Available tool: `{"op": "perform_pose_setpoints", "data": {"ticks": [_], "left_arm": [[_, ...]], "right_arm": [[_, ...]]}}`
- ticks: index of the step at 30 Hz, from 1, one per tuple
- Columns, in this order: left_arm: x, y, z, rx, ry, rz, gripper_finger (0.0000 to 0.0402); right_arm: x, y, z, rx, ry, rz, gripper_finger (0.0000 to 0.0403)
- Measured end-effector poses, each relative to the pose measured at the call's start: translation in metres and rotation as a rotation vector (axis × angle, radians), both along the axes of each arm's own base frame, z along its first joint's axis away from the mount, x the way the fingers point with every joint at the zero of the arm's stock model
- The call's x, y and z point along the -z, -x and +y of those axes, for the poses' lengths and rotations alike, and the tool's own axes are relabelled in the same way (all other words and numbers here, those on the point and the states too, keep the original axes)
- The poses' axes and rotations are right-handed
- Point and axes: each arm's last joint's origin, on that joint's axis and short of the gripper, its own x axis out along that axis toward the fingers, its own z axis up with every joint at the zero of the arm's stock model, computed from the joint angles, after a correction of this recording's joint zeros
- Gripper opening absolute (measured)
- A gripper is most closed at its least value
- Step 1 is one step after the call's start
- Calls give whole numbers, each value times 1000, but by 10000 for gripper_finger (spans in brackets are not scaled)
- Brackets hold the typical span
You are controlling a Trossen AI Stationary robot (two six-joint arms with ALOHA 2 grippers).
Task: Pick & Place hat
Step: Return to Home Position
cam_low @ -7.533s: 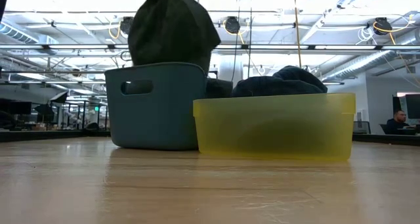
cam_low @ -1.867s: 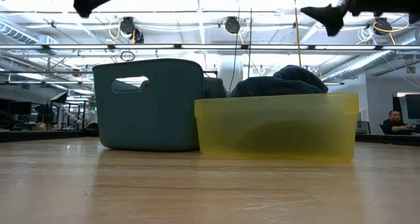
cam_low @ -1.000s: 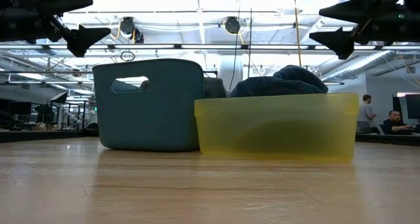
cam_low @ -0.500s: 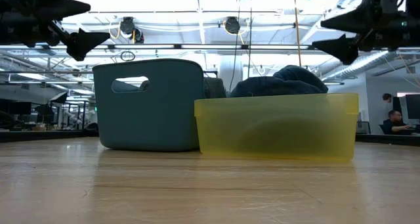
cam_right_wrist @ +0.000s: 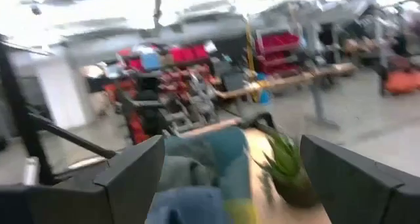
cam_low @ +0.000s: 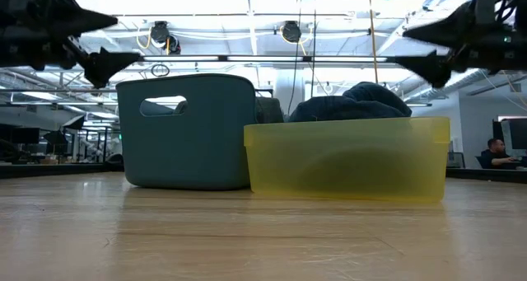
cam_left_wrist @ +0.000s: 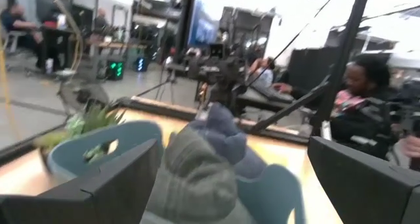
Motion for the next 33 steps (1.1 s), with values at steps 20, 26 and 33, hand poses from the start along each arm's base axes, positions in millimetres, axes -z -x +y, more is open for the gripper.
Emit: {"op": "perform_pose_setpoints", "data": {"ticks": [20, 26, 33], "left_arm": [[20, -6, 3, -79, 109, 217, 397], [23, -8, 3, -77, 110, 257, 397], [23, -8, 3, -76, 109, 259, 397]], "right_arm": [[25, -7, -6, 119, -193, 229, 345], [29, -9, -6, 121, -221, 261, 345], [29, -9, -6, 121, -221, 264, 345]]}}
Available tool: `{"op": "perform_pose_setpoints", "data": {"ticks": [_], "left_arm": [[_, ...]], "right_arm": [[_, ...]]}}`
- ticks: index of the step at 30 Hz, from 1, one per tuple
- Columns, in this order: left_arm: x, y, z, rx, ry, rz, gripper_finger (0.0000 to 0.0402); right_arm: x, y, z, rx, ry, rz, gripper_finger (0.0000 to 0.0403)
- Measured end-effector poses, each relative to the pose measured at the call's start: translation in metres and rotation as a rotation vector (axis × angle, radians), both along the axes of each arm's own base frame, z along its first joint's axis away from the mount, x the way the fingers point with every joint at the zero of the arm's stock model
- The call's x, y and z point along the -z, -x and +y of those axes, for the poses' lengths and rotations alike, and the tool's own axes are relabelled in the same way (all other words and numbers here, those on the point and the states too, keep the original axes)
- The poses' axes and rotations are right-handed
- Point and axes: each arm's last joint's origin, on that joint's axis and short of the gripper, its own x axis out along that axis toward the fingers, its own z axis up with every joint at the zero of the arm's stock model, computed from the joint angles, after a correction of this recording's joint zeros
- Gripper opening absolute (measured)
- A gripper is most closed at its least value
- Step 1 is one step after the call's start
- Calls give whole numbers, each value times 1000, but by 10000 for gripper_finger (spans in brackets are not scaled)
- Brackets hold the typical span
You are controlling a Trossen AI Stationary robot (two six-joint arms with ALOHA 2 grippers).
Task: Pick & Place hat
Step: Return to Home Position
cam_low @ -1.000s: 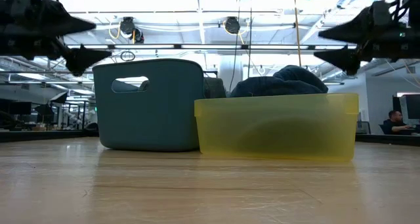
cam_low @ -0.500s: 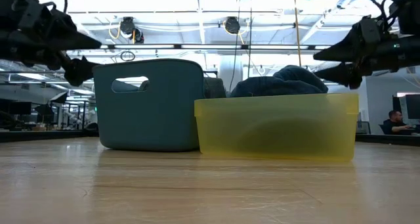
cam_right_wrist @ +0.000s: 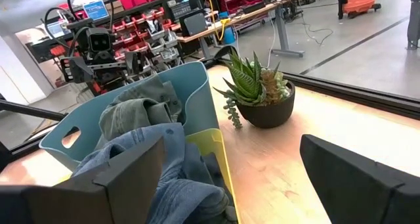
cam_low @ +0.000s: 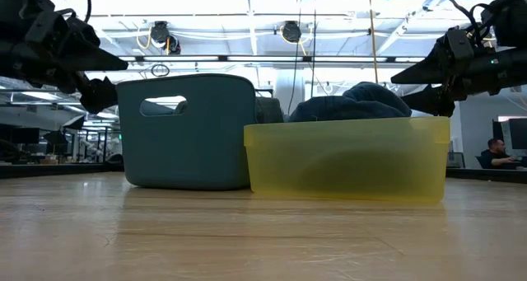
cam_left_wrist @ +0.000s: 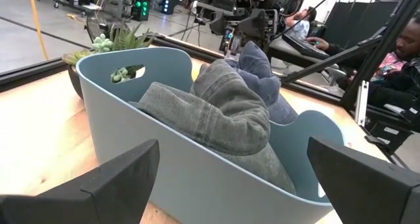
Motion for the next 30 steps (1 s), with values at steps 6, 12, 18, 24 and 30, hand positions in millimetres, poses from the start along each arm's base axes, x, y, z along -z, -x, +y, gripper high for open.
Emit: {"op": "perform_pose_setpoints", "data": {"ticks": [6, 12, 18, 24, 30], "left_arm": [[0, 0, 0, 1, -2, -3, 397], [-1, 0, 0, 0, -4, -13, 397], [-1, 0, 0, 0, -3, -15, 397], [-1, 0, 0, 0, -3, -16, 397], [-1, 0, 0, 1, -3, -17, 397]], "right_arm": [[0, 0, 0, 0, 0, 0, 345], [0, 0, 0, 0, 0, 0, 345], [0, 0, 0, 0, 0, 0, 345], [0, 0, 0, 0, 0, 0, 345], [0, 0, 0, 0, 0, 0, 345]]}}
